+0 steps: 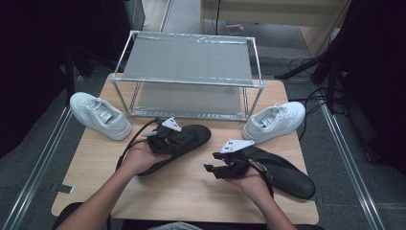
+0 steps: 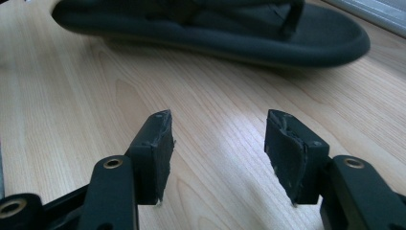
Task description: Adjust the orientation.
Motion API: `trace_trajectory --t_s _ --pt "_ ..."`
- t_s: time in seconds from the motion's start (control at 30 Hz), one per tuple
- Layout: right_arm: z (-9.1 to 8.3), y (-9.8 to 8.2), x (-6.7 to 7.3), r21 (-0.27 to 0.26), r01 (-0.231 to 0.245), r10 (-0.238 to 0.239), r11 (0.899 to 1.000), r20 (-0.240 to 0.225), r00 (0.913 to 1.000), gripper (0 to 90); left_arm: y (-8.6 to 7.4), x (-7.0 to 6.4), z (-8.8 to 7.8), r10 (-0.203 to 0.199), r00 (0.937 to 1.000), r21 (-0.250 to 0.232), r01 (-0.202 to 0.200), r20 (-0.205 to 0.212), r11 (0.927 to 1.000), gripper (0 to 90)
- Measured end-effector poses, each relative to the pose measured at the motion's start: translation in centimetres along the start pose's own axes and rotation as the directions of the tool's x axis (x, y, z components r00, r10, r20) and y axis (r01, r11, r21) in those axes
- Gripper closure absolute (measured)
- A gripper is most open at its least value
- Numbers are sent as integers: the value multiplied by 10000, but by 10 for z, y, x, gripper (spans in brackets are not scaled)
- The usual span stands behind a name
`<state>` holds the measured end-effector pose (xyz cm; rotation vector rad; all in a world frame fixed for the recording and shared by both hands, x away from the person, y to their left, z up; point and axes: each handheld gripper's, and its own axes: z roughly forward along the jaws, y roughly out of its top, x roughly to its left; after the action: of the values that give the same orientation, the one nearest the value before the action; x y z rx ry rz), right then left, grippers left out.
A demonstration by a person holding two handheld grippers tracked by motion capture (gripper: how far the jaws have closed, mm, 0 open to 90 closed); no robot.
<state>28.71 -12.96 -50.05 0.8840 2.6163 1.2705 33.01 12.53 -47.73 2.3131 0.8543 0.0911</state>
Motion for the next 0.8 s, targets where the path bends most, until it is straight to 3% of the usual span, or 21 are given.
trace_trajectory --t_s 0.1,0.3,0.43,0.47,0.6,0.8 --pt "-1 -1 0 -10 -68 68 10000 45 10000 441 -5 1 11 -240 9993 20 240 271 9997 816" --pt "-1 -2 0 24 -90 89 10000 121 9999 441 -11 -2 17 114 9990 50 -116 424 9999 814" --pt "3 -3 3 181 -22 21 9998 74 10000 440 -12 0 17 87 9978 -20 -86 655 10000 783" --pt "5 -3 4 248 31 -32 9997 29 10000 437 -12 1 17 107 9976 56 -111 688 9999 733" --pt "6 -3 5 290 21 -22 9996 12 10000 436 -15 4 14 54 9969 153 -66 786 9999 711" --pt "6 -3 3 296 -34 32 9996 37 10000 436 -19 11 -1 -100 9966 -150 113 821 9998 651"
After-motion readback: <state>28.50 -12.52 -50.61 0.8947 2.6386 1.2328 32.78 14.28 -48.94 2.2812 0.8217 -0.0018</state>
